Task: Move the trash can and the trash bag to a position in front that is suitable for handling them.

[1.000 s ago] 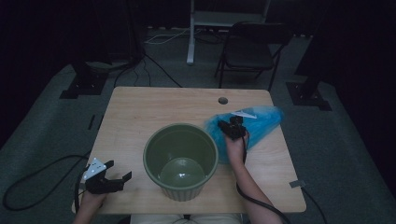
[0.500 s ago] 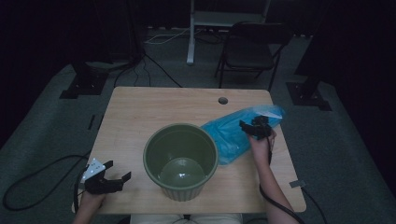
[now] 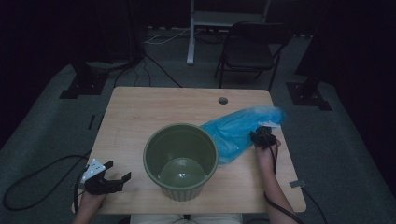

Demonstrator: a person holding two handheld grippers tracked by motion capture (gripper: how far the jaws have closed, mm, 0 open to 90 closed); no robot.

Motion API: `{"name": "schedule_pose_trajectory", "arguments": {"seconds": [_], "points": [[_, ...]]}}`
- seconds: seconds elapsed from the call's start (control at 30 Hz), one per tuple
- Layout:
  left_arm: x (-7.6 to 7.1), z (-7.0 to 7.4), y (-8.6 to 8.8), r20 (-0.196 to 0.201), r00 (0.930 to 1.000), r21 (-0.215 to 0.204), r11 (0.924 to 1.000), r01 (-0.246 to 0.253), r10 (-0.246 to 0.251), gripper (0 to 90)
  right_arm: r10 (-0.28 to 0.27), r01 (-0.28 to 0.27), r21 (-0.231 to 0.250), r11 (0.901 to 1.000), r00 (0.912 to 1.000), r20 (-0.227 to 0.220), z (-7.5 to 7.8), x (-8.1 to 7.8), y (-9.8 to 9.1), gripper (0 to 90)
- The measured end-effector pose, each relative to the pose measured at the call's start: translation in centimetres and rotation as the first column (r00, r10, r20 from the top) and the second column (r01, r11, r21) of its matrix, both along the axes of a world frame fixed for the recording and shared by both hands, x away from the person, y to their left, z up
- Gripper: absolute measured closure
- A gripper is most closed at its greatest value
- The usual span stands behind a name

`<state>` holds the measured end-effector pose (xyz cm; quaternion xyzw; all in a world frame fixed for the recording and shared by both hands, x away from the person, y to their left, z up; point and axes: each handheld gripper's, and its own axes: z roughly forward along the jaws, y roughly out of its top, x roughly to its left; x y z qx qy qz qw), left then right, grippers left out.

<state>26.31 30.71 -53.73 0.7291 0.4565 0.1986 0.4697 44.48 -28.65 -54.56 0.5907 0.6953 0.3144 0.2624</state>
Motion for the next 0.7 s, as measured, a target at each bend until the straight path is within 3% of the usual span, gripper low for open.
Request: {"name": "schedule_pose_trajectory", "arguments": {"seconds": [0.03, 0.1, 0.27, 0.3, 0.4, 0.43, 0.5, 0.57, 0.7], "points": [[0.0, 0.0, 0.0, 0.0, 1.0, 0.0, 1.0, 0.0, 0.0, 3.7, 0.0, 0.0, 0.0, 1.0, 1.0, 0.0, 0.0, 0.0, 0.0, 75.9], [0.0, 0.1, -0.1, 0.003, 1.0, 0.001, 1.0, 0.006, -0.006, 3.7, 0.002, -0.002, -0.026, 0.9997, 1.0, 0.006, 0.0, -0.5, 0.6, 90.0], [0.1, 0.1, -0.2, 0.004, 1.0, -0.001, 1.0, 0.007, -0.007, 3.7, -0.027, 0.027, -0.011, 0.9996, 0.9993, 0.028, 0.7, -2.3, 0.4, 90.0], [0.1, 0.1, -0.2, 0.005, 1.0, 0.0, 1.0, 0.007, -0.007, 3.7, -0.035, 0.035, 0.014, 0.9993, 0.9987, 0.037, 1.1, -3.3, 0.2, 89.9], [0.1, 0.1, -0.2, 0.009, 0.9999, 0.0, 1.0, 0.007, -0.007, 3.7, -0.025, 0.024, 0.019, 0.9995, 0.9983, 0.052, 1.6, -5.9, -0.3, 82.5], [0.1, 0.1, -0.2, 0.009, 0.9999, 0.0, 1.0, 0.007, -0.007, 3.7, -0.025, 0.024, 0.019, 0.9995, 0.9983, 0.052, 1.6, -5.9, -0.3, 82.5], [0.1, 0.2, -0.2, 0.011, 0.9999, -0.001, 1.0, 0.007, -0.007, 3.7, -0.016, 0.012, 0.101, 0.9948, 0.9992, 0.036, 1.7, -8.5, -1.1, 77.8], [0.1, 0.2, -0.3, 0.011, 0.9999, -0.002, 1.0, 0.008, -0.008, 3.7, 0.017, -0.021, 0.14, 0.99, 0.9995, 0.025, 1.7, -10.5, -1.4, 70.5], [0.1, 0.2, -0.3, 0.011, 0.9999, 0.0, 1.0, 0.008, -0.008, 3.7, 0.077, -0.074, 0.22, 0.9728, 0.9971, -0.002, 1.2, -14.1, -1.2, 70.5]]}}
